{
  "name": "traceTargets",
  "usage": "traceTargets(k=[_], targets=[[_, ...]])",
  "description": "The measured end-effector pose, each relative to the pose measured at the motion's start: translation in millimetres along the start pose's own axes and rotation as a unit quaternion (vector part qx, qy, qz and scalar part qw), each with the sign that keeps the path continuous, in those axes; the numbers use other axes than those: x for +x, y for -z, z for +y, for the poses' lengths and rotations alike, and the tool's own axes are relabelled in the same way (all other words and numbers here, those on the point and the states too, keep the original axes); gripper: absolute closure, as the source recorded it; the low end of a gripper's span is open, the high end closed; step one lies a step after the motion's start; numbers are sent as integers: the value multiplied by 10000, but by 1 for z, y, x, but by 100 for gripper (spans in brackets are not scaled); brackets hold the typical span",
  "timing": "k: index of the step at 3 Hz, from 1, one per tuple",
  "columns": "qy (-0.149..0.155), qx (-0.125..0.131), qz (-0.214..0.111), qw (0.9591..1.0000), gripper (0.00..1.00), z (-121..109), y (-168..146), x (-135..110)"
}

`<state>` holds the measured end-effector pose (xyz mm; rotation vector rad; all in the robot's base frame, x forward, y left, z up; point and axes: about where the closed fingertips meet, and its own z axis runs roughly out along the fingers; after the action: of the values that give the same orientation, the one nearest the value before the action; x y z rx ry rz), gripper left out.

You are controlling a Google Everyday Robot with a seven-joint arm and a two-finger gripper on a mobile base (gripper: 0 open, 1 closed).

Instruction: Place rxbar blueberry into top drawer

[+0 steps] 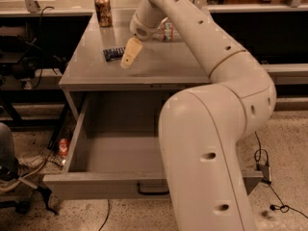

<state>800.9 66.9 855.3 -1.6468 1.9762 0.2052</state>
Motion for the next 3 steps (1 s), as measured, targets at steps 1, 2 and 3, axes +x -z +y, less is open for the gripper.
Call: traceTargets(k=[1, 2, 3], targets=[[215, -114, -168, 9996, 0, -1, -14, -17], [250, -198, -341, 9989, 0, -4, -23, -24], [194, -295, -410, 9985, 0, -5, -31, -25]])
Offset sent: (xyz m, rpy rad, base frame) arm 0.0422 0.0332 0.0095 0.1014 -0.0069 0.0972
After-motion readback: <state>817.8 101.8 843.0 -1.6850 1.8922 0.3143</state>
